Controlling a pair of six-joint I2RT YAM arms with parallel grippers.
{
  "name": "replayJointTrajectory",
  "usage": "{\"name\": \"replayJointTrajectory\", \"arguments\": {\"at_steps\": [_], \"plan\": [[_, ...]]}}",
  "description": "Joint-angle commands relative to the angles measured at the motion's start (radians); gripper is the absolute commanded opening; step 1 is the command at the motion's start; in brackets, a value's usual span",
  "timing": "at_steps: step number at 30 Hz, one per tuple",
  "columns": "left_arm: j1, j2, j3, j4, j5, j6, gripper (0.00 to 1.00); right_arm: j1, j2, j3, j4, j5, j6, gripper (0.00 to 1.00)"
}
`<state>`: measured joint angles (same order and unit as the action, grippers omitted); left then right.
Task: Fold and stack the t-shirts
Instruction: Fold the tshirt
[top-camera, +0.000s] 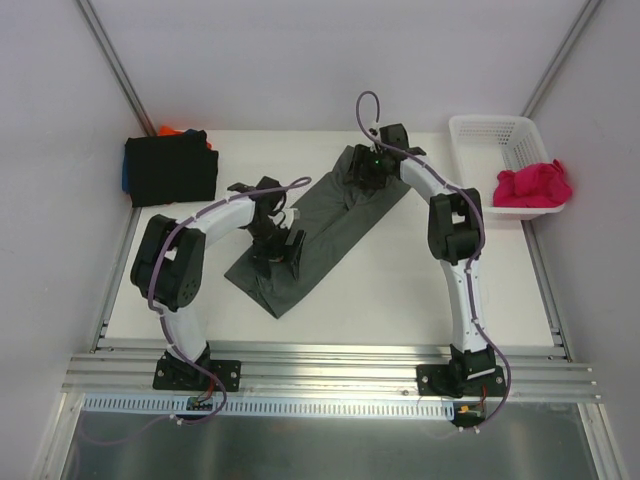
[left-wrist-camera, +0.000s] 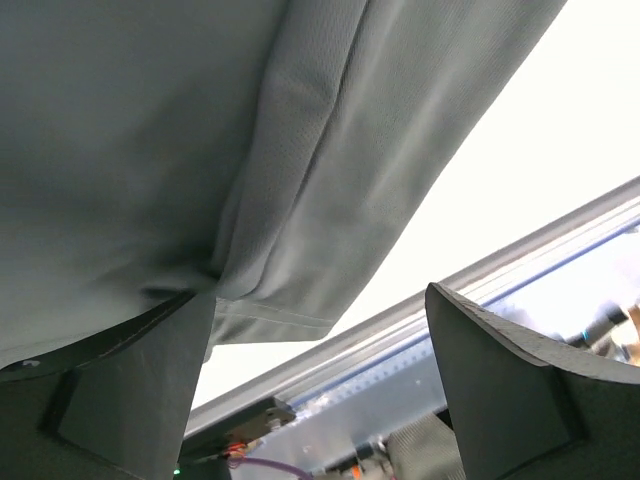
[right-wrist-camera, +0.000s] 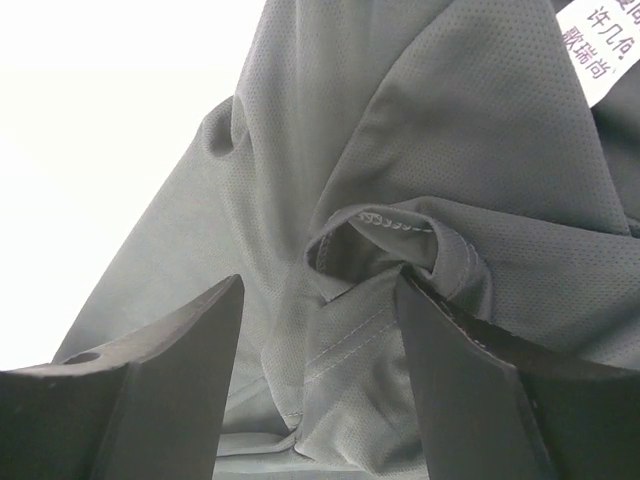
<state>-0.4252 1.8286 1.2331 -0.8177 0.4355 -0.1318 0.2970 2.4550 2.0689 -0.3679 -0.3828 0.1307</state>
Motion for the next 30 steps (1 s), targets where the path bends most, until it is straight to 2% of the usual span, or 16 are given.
{"name": "replayJointTrajectory", "arguments": {"at_steps": [1,8,13,17,20,30], "plan": [[0.014,-0.077,0.107,-0.004,-0.069,0.014,0.87,0.007,-0.085,-0.019,-0.017,-0.011,-0.005,0.68],[0.031,-0.08,0.287,-0.046,-0.138,0.072,0.89,-0.006,-0.399,-0.19,-0.046,0.012,-0.039,0.7],[0.107,0.007,0.342,-0.044,-0.118,0.069,0.89,-0.001,-0.505,-0.348,-0.036,0.007,-0.031,0.72],[0.196,0.118,0.405,-0.046,-0.092,0.073,0.89,0.002,-0.495,-0.394,-0.019,0.013,-0.032,0.72],[0.248,0.17,0.446,-0.051,-0.087,0.086,0.88,0.008,-0.444,-0.368,-0.035,0.025,-0.043,0.72],[0.33,0.284,0.5,-0.051,-0.066,0.086,0.88,0.025,-0.301,-0.267,-0.049,0.033,-0.046,0.71]]}}
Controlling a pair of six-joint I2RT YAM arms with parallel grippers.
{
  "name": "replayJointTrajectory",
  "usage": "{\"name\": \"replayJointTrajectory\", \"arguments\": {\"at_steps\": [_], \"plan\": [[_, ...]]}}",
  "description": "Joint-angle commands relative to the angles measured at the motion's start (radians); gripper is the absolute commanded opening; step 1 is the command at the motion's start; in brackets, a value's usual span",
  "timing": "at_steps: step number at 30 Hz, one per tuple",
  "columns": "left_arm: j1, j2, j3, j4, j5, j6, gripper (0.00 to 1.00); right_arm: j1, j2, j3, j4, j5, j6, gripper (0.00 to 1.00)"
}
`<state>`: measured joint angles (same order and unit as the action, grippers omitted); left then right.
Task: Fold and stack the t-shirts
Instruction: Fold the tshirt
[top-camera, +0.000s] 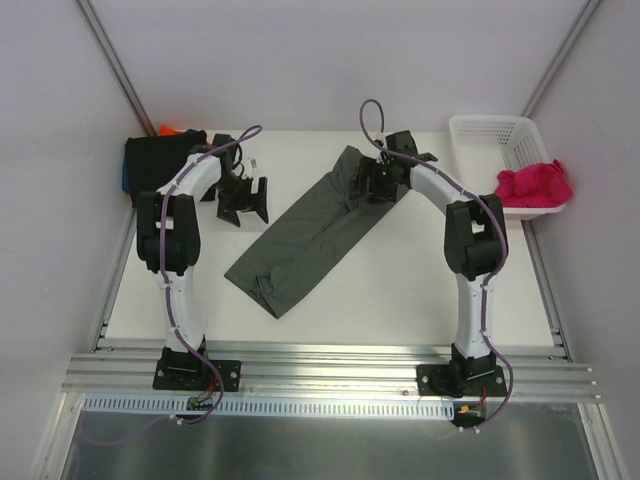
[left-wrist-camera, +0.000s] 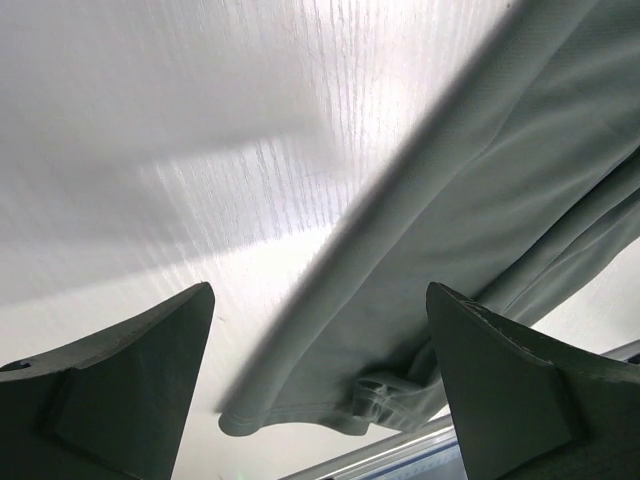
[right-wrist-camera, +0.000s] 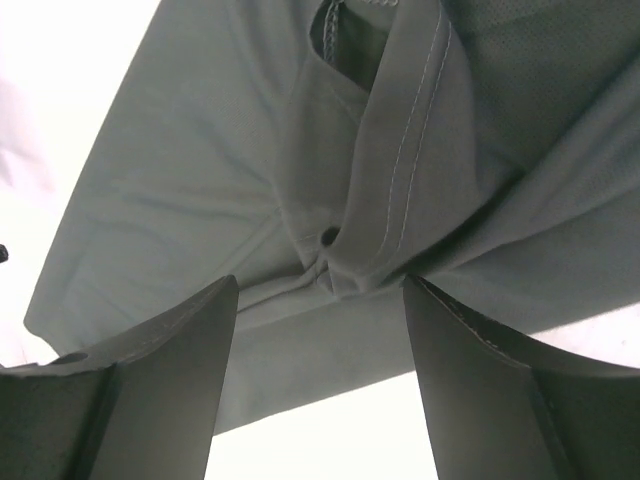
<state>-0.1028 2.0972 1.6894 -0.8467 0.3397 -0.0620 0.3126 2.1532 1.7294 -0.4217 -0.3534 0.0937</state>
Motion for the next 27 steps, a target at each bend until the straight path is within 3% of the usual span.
{"name": "replayJointTrajectory", "arguments": {"at_steps": [1,12,19,22,23,26,27], "plan": [[0.014,0.021,0.046,-0.022,0.035,0.016,0.88,0.008,0.008,0.076,0.003,0.002,-0.008,0.71],[0.025,0.07,-0.017,-0.026,0.096,-0.001,0.82,0.006,0.099,0.133,0.011,-0.022,0.024,0.7],[0.025,0.044,-0.089,-0.04,0.139,-0.007,0.7,-0.003,0.155,0.176,0.008,-0.03,0.034,0.7],[0.023,0.006,-0.146,-0.046,0.162,-0.006,0.55,-0.007,0.174,0.191,0.011,-0.033,0.035,0.71],[0.023,-0.002,-0.183,-0.048,0.168,-0.009,0.46,-0.007,0.181,0.199,0.011,-0.033,0.037,0.7],[0.012,-0.042,-0.235,-0.051,0.183,-0.007,0.41,-0.013,0.195,0.222,0.012,-0.038,0.04,0.71],[0.008,-0.052,-0.269,-0.051,0.183,-0.006,0.33,-0.013,0.204,0.239,0.012,-0.038,0.04,0.7]]}}
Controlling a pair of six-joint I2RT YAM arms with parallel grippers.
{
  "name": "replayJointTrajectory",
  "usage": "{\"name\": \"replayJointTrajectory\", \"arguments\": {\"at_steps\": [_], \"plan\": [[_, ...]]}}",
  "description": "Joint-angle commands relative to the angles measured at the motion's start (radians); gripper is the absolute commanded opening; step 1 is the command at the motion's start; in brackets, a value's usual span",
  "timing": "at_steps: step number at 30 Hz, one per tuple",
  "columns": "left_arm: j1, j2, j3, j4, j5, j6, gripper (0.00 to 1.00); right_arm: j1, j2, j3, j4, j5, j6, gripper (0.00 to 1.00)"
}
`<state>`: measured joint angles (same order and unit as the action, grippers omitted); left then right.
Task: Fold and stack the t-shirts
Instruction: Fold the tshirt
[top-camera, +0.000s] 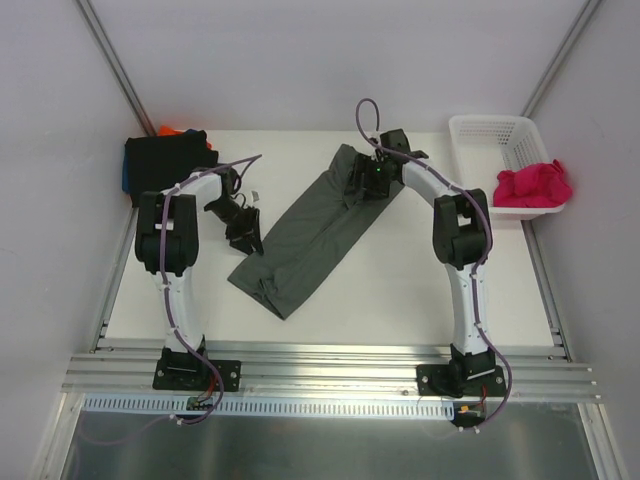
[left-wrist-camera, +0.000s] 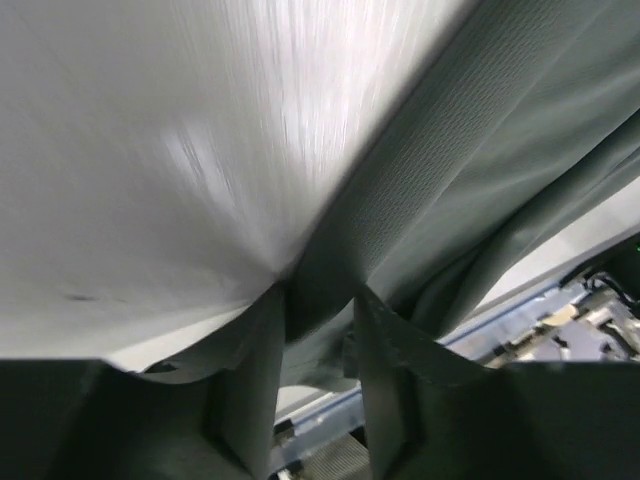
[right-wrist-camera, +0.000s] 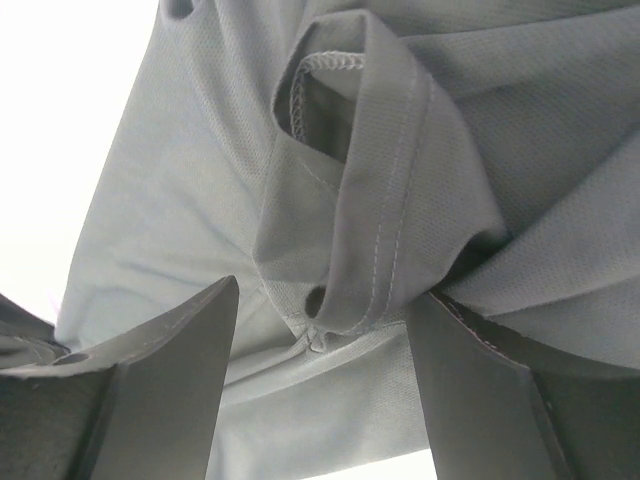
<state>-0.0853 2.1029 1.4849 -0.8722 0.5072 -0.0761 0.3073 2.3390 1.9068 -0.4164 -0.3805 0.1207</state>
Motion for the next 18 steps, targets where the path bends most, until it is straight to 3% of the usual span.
{"name": "replayJointTrajectory", "arguments": {"at_steps": [1,3,7,18], "plan": [[-0.022,-0.079,-0.08,-0.027,0.016,0.009,0.29,-0.011,0.023,0.069,0.007,-0.009,0.013,0.7],[-0.036,-0.098,-0.126,-0.025,0.025,0.007,0.16,-0.014,0.039,0.093,0.007,-0.008,0.011,0.71],[-0.091,-0.156,-0.192,-0.019,0.036,-0.007,0.08,-0.019,0.051,0.118,0.008,-0.004,0.004,0.7],[-0.315,-0.222,-0.279,0.007,0.091,-0.05,0.04,-0.023,0.069,0.152,0.014,-0.014,-0.001,0.71]]}}
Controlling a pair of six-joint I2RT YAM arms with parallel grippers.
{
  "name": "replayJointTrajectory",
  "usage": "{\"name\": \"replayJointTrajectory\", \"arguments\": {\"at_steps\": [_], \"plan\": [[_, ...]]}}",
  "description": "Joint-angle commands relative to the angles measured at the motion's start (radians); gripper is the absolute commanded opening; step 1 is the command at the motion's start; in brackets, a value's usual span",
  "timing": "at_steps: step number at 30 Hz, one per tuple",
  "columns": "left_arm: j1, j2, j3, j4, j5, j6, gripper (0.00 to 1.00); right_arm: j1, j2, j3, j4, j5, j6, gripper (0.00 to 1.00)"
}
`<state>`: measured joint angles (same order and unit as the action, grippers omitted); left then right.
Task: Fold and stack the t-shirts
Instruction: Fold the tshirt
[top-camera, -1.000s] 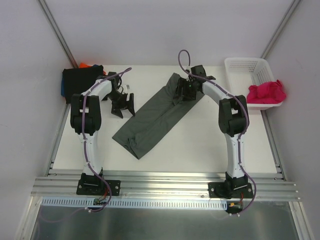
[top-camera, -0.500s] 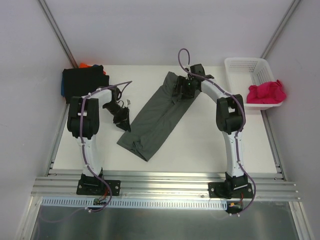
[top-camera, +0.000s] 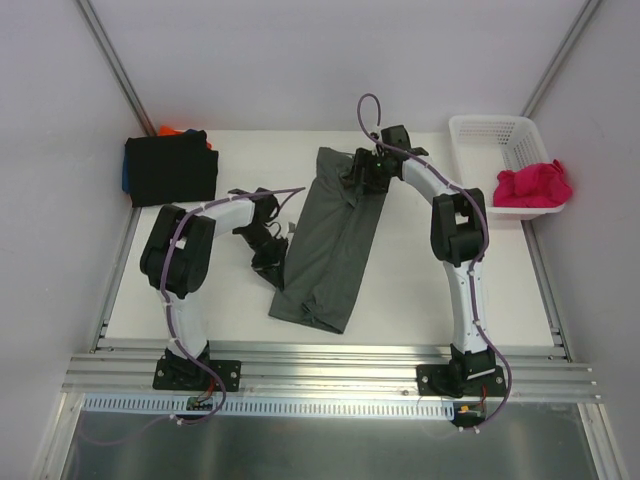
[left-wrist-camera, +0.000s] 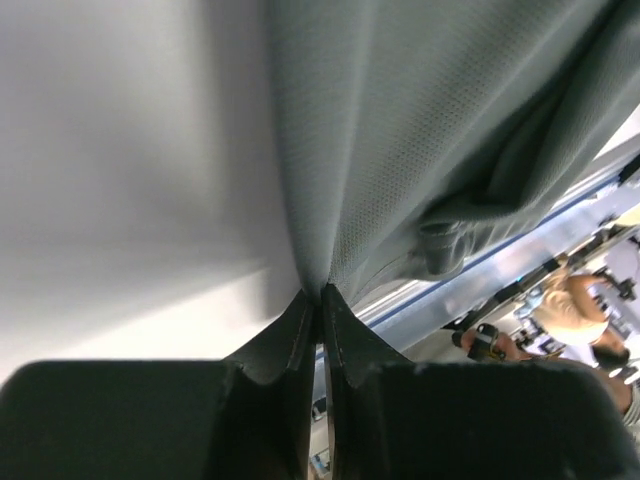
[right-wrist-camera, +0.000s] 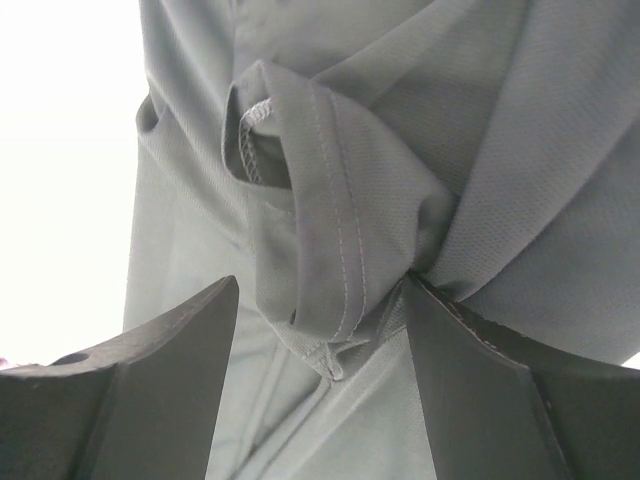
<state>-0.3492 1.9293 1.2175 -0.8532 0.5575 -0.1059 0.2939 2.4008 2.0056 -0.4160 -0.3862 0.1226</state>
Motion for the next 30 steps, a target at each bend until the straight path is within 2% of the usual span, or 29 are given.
{"name": "replayJointTrajectory", "arguments": {"at_steps": [1,14,22,23,25,26,27,30], "plan": [[-0.062,-0.049,-0.012,-0.012,0.048,-0.026,0.04,-0.01,0.009,0.059,0.014,-0.008,-0.003,0.7],[-0.206,-0.03,0.019,0.003,0.076,-0.049,0.02,0.008,0.054,0.127,0.029,-0.008,-0.009,0.71],[-0.217,-0.043,0.013,0.008,0.061,-0.048,0.03,0.025,0.095,0.186,0.045,-0.008,-0.014,0.71],[-0.217,-0.044,0.014,0.009,0.058,-0.048,0.07,0.03,0.1,0.191,0.045,-0.006,-0.015,0.71],[-0.217,-0.055,0.023,0.008,0.041,-0.043,0.32,0.03,0.095,0.193,0.043,-0.013,-0.026,0.7],[-0.217,-0.065,0.028,0.006,0.029,-0.04,0.61,0.03,0.065,0.173,0.034,0.001,-0.032,0.71],[-0.215,-0.091,0.033,-0.007,0.009,-0.037,0.74,0.025,0.045,0.16,0.034,0.015,-0.038,0.71],[-0.208,-0.154,0.045,-0.029,-0.039,-0.018,0.9,0.005,-0.062,0.096,0.013,0.038,-0.064,0.7]]}}
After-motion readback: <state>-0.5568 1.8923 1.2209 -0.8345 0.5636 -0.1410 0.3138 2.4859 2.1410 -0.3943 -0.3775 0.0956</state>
